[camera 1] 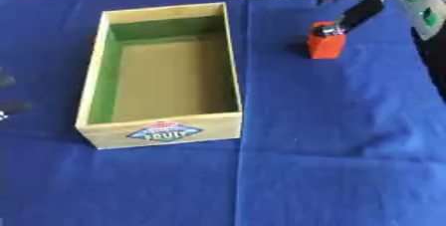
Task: Pick up objects on the table and place them in the box.
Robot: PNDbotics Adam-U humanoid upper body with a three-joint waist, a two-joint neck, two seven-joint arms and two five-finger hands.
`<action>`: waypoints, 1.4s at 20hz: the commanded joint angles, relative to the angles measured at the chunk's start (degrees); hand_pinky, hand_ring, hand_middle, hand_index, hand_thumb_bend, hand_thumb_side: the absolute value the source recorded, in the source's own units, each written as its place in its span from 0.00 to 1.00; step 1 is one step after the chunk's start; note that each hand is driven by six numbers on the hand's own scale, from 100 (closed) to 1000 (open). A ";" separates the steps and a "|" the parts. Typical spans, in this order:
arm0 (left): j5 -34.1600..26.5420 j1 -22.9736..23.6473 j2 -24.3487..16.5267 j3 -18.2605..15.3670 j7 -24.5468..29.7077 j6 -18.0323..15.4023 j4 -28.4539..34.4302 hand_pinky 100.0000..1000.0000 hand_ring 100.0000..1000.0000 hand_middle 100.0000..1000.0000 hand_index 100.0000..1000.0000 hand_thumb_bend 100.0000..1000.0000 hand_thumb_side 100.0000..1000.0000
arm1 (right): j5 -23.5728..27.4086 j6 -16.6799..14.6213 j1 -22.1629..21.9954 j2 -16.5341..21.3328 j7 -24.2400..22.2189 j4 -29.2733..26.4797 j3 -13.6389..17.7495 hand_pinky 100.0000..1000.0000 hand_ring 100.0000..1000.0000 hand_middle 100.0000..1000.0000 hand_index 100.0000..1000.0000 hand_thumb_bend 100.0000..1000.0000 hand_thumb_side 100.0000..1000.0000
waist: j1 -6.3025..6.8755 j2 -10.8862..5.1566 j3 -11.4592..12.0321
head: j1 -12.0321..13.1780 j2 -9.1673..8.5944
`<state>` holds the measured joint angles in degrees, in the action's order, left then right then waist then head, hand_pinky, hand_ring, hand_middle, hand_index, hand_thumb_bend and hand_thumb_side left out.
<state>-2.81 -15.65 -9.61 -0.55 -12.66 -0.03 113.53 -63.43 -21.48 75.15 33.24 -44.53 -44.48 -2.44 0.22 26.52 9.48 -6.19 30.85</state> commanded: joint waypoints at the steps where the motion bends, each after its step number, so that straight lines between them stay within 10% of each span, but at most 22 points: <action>1: -0.26 -0.57 -1.34 0.16 0.24 -0.06 1.06 0.59 0.79 0.75 0.74 0.00 0.98 | -1.13 -8.02 0.12 0.62 -7.44 1.96 0.05 0.91 0.93 0.91 1.00 0.29 0.70 | 0.09 -0.72 0.04 | -0.11 -0.85; 28: -0.39 -0.29 -1.31 0.08 0.37 0.40 1.06 0.59 0.79 0.75 0.74 0.00 0.98 | 2.05 -9.95 0.17 1.52 -7.44 1.71 -0.25 0.90 0.92 0.89 1.00 0.22 0.71 | 0.15 -0.54 -0.40 | -0.66 -1.08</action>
<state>-3.03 -15.67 -10.01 -0.54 -12.38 0.28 113.52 -61.81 -22.86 74.30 33.57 -43.16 -42.05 -2.83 0.30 27.32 9.09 -6.72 30.55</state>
